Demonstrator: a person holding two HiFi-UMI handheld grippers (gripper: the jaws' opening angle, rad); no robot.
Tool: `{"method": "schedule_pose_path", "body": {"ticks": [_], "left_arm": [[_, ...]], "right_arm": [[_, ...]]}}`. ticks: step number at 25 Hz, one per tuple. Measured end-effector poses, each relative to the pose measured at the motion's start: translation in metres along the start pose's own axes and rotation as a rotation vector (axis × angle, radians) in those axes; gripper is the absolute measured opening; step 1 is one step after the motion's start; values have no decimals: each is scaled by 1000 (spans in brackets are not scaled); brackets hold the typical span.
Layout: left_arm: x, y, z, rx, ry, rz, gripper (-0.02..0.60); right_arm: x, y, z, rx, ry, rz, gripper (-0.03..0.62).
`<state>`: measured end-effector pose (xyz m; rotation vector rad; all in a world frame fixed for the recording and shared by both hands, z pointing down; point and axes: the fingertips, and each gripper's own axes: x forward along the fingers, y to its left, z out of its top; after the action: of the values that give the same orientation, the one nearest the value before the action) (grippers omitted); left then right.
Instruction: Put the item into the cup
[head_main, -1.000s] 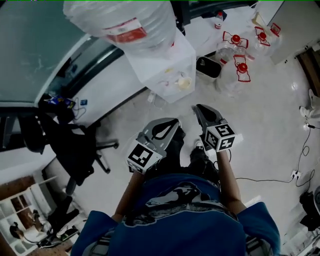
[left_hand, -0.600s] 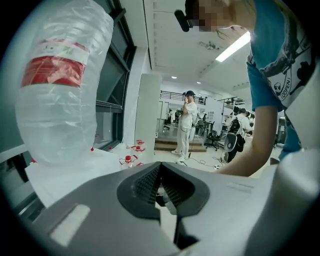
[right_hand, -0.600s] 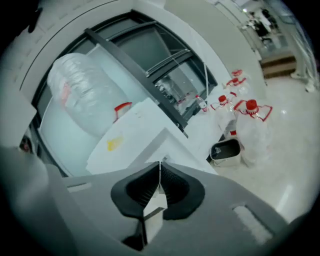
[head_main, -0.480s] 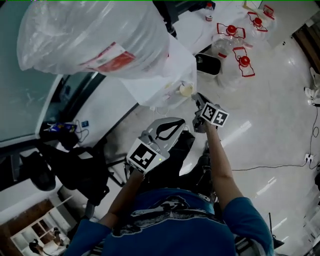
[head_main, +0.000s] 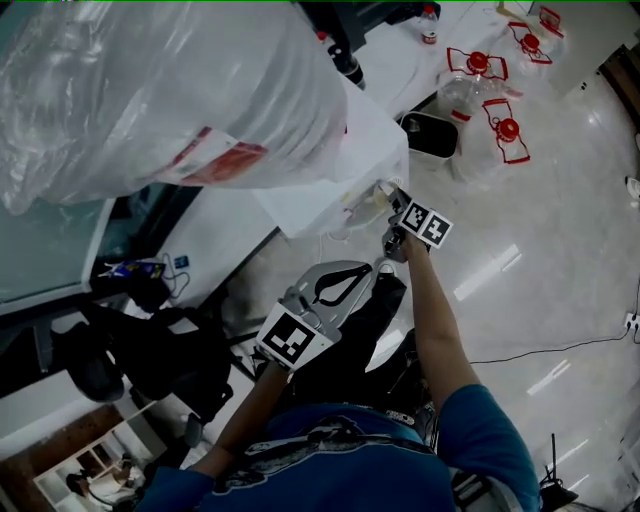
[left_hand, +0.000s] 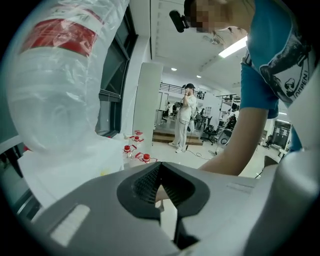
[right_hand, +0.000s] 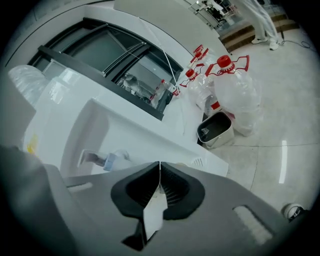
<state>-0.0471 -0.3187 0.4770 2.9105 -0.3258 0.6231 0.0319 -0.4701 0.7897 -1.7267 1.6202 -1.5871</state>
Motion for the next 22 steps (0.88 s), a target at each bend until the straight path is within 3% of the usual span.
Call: {"method": "schedule_pose_path", "body": {"ticks": [4, 7, 11, 17, 22], "left_arm": [[-3, 7, -5, -22, 21, 20, 0], [-4, 12, -4, -25, 14, 36, 0], [-5, 11, 0, -33, 6, 53, 0], [1, -3, 9, -36, -20, 61, 0], [8, -19, 15, -43, -42, 82, 0]], "right_arm": [[14, -6, 1, 6, -8, -10, 15], [16, -10, 0, -23, 30, -20, 78], [0, -6, -5, -62, 57, 8, 80], [-47, 10, -12, -228, 141, 91, 83], [-106, 39, -11, -431, 197, 172, 84]]}}
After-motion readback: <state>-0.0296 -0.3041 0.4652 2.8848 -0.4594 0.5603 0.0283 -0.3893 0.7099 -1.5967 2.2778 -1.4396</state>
